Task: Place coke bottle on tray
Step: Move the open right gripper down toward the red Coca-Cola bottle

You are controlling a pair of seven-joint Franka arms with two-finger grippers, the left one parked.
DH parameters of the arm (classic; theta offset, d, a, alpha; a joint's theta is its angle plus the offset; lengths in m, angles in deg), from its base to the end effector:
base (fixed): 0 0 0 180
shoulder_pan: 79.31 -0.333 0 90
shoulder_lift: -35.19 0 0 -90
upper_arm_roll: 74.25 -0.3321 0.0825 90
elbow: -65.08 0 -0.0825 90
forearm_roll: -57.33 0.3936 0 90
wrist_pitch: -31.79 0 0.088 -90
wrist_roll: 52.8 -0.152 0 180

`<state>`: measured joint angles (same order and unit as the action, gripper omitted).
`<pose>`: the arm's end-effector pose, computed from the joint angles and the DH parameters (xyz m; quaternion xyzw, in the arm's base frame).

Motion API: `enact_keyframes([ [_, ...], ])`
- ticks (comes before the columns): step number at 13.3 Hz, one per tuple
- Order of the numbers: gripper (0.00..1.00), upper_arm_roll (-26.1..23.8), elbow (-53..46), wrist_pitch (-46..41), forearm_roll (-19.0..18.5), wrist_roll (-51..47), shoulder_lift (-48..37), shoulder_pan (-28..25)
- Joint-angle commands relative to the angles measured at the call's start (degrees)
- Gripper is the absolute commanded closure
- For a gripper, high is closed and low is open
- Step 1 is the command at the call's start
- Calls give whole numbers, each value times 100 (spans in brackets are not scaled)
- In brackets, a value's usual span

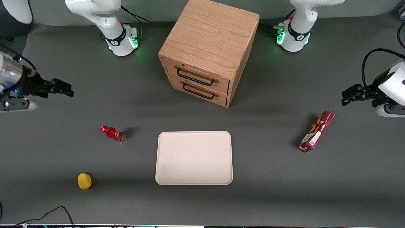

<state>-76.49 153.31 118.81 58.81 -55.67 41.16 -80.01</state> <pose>0.5826 0.0330 0.5465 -0.9979 -0.0005 0.0632 0.0118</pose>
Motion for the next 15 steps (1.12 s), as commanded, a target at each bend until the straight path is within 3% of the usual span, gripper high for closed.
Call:
enact_keyframes([
  [1,0,-22,123,681,90,-179,545,-88],
  [8,0,-233,2627,3862,2,-91,387,-79],
  [12,2,-233,3130,4446,-7,172,352,-35],
  [14,11,-233,3148,4481,-7,225,361,-18],
  [15,23,-233,3148,4481,-16,234,361,-9],
])
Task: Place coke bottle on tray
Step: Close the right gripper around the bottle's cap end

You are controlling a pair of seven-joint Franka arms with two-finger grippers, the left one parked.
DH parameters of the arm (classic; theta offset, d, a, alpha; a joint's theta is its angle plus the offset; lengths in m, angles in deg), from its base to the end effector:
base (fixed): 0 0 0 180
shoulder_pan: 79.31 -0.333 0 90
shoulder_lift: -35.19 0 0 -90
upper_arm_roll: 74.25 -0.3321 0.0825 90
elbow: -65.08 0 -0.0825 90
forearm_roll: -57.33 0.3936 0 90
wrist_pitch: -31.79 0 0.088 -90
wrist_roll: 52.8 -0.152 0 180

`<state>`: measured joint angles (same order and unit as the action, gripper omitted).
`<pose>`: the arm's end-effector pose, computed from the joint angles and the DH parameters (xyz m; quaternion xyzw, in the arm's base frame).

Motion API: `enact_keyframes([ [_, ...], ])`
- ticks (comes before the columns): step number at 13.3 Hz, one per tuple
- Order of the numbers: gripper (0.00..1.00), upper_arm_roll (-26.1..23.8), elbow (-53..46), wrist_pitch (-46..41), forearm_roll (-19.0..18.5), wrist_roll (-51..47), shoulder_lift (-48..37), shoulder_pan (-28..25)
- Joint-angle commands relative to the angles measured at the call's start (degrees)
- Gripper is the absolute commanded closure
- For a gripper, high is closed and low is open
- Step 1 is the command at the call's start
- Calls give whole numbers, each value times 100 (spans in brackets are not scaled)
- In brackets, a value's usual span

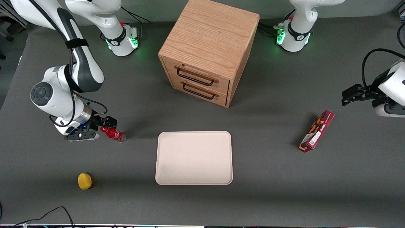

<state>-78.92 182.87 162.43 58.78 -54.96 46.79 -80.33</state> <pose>0.5924 0.0600 0.3061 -0.9995 -0.0217 -0.0099 0.0186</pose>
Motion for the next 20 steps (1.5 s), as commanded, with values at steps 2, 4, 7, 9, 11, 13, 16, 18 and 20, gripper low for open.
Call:
enact_keyframes([
  [2,41,10,200,128,-13,399,-193,84],
  [4,44,10,227,163,-13,453,-193,190],
  [7,71,10,227,163,-13,532,-193,199],
  [9,100,10,227,155,-13,524,-202,199],
  [11,100,10,218,120,-13,463,-272,182],
  [13,100,1,-35,-360,-4,375,-421,129],
  [16,100,-69,-1429,-2230,-4,130,-404,120],
  [18,100,-69,-2405,-3242,-4,-108,-360,68],
  [20,100,-69,-3581,-4357,-13,-267,-98,-29],
])
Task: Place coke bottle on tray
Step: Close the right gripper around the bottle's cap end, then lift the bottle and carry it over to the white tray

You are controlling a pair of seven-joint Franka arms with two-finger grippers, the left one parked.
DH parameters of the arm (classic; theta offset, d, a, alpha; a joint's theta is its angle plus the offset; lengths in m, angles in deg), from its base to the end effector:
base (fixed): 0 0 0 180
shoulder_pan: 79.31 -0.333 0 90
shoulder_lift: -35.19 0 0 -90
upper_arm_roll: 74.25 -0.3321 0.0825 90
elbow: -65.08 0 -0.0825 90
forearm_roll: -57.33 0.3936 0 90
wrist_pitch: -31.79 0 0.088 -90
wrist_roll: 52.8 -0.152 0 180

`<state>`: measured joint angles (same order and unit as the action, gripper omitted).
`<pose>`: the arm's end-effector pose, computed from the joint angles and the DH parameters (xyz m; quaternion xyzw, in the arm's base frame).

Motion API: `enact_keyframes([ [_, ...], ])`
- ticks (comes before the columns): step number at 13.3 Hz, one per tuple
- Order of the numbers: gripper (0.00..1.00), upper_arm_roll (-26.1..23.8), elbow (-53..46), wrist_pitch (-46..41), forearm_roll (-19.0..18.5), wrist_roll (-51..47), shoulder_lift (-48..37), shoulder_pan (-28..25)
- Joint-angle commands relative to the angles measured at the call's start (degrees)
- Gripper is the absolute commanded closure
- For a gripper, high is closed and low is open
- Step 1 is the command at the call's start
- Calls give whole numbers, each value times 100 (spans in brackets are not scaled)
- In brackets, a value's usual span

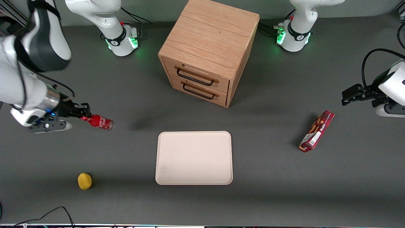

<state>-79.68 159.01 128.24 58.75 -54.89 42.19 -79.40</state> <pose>0.5973 0.0589 0.5009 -0.9987 -0.0279 0.0399 0.0154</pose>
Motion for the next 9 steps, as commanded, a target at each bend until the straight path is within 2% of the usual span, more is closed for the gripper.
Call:
enact_keyframes([
  [1,100,7,-1898,-1518,-10,-283,616,-123],
  [2,100,7,-2497,-2011,-1,-283,897,-140],
  [4,100,24,-3177,-2262,-10,-283,1311,-315],
  [7,100,77,-3599,-1939,8,-292,1864,-737],
  [9,100,94,-3908,-1404,-1,-554,2330,-1132],
])
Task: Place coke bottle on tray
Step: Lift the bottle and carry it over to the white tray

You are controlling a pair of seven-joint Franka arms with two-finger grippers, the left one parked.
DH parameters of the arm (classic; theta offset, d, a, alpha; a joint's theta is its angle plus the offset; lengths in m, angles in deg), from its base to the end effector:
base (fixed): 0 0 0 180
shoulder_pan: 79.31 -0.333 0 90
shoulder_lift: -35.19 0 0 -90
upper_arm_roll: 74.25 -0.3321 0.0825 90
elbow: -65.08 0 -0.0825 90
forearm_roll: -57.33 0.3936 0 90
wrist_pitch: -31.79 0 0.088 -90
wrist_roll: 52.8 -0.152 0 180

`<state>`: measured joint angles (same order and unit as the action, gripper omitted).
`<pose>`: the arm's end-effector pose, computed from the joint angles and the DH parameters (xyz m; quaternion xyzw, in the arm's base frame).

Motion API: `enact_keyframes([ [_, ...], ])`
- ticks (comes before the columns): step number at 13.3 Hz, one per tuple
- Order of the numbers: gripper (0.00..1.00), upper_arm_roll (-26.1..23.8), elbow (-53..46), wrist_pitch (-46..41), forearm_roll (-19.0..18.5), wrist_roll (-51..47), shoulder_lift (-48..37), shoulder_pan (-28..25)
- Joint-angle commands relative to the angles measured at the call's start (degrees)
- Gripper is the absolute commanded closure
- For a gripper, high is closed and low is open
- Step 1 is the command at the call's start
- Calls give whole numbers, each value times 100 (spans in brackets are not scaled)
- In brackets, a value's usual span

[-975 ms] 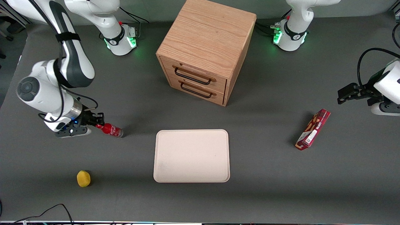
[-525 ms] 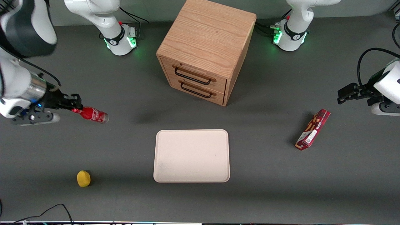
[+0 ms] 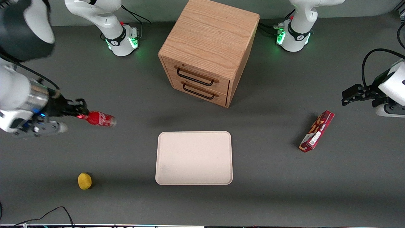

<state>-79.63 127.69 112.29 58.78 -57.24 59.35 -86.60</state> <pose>0.6558 0.1376 0.5472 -0.9956 -0.0700 0.0579 0.0236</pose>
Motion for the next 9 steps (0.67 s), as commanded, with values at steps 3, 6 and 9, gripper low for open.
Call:
enact_keyframes([
  [3,100,334,-803,1315,-4,-803,1247,-974],
  [6,100,573,-794,2397,5,-882,1809,-1249],
  [9,100,643,-785,3145,-4,-1076,2232,-1398],
])
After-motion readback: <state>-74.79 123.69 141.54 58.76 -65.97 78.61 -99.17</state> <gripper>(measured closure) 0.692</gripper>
